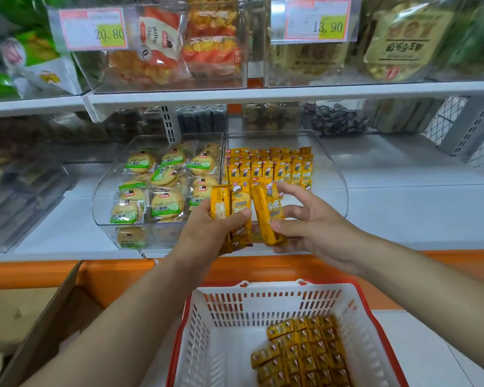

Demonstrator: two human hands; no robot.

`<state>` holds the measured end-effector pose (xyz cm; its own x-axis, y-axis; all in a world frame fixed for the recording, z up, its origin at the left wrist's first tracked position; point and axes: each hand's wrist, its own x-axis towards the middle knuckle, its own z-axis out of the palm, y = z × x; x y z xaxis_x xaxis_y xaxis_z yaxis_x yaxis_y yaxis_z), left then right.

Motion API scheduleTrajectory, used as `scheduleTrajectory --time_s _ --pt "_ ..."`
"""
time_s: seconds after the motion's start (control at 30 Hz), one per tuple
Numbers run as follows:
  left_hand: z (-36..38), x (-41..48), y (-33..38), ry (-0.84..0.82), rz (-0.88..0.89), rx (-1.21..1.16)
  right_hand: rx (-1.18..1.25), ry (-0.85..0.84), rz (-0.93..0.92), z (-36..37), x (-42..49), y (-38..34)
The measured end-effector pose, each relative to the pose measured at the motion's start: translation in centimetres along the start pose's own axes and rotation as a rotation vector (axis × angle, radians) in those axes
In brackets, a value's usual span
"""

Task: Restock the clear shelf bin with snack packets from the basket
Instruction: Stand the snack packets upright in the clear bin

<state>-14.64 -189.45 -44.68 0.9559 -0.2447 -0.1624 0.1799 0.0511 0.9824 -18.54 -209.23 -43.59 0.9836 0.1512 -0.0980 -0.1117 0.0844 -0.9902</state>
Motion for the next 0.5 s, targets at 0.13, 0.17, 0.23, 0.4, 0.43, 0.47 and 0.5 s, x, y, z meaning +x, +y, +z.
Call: scheduleTrajectory --time_s 0.13,0.17,0.23,0.4,0.43,0.47,0.5 --pt "-0.4 0.3 -0.1 0.012 0.01 0.053 -0.083 -0.037 0.03 -0.7 0.3 -0.5" --pt "-0.5 0.4 -0.1 0.013 0.018 0.058 -0.1 -0.019 0.023 -0.9 0.5 -0.7" --pt "-0.8 0.6 0.0 0.018 0.029 0.079 -0.169 0.068 -0.022 -1.8 1.2 -1.1" --pt "-1.3 1.3 0.0 0.034 0.058 0.119 -0.501 0.317 -0.192 -5.0 4.6 -2.7" --pt "-1.4 1.5 0.0 0.035 0.064 0.121 -0.545 0.349 -0.206 -5.6 5.6 -2.8" --pt "-1.5 1.6 -0.1 0.036 0.065 0.12 -0.585 0.379 -0.21 -6.2 6.8 -2.8" --pt "-1.6 1.8 -0.1 0.038 0.064 0.118 -0.627 0.41 -0.203 -6.6 8.0 -2.7"
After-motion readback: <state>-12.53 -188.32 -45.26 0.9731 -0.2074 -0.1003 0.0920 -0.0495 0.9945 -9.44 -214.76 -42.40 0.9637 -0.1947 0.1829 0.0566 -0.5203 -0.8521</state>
